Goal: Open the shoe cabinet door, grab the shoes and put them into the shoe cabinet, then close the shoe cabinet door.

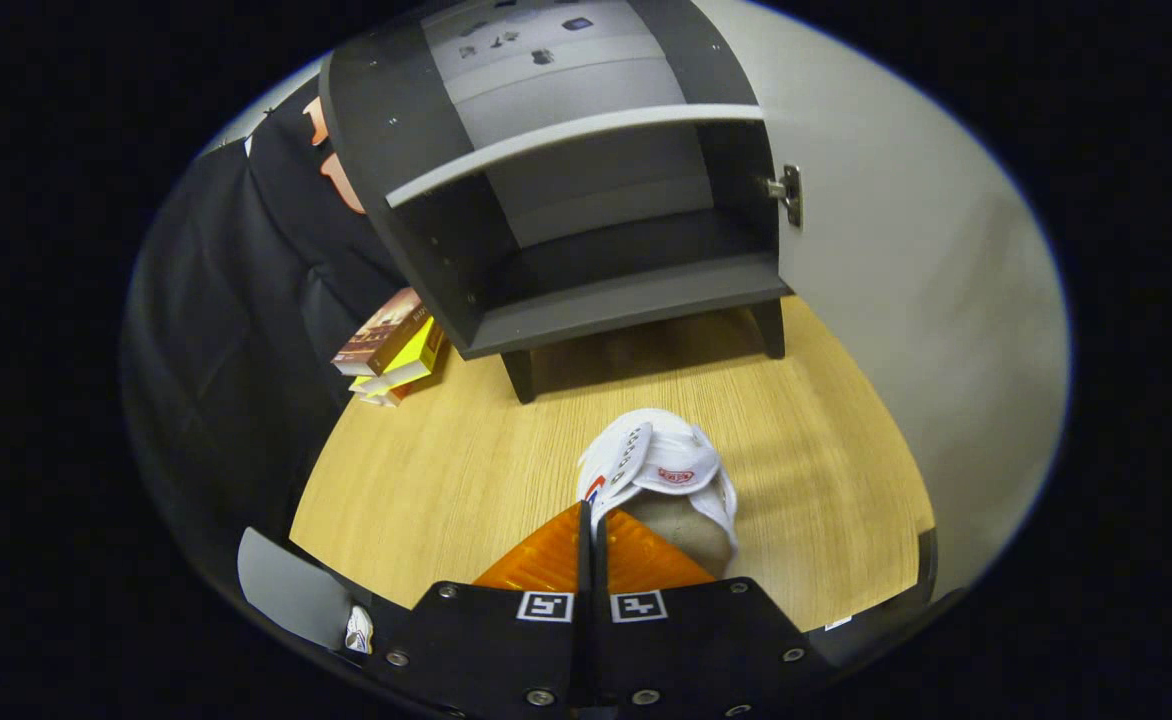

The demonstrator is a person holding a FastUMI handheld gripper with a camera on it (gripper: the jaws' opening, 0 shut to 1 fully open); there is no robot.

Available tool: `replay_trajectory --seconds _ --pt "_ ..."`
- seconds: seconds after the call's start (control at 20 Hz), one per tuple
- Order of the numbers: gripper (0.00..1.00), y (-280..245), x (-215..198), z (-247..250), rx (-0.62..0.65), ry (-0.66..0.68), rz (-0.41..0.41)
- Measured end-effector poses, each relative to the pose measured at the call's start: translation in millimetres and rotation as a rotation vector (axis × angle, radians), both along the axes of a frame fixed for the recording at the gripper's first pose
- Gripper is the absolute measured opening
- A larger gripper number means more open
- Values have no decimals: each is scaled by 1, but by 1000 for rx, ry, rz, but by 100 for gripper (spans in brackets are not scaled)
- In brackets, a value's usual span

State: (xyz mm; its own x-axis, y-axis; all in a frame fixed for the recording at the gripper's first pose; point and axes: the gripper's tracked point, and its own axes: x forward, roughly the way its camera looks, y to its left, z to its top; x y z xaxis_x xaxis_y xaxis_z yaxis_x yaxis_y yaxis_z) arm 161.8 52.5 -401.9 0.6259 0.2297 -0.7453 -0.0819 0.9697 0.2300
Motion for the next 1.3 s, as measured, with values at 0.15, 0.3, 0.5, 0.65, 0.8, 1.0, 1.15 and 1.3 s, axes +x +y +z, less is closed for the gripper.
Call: replay_trajectory --seconds 0.15,0.3,0.5,0.65,0.8,1.0,1.15,1.3 --pt "0 -2 13 43 16 -80 11" --pt "0 -3 28 91 28 -171 23" --pt "0 -4 47 154 47 -285 42" --pt "0 -7 63 199 47 -363 56" --pt "0 -3 85 235 57 -427 39" --pt "0 3 134 269 28 -506 24" --pt "0 10 185 283 -17 -550 2" --pt "0 14 238 269 -75 -560 5"
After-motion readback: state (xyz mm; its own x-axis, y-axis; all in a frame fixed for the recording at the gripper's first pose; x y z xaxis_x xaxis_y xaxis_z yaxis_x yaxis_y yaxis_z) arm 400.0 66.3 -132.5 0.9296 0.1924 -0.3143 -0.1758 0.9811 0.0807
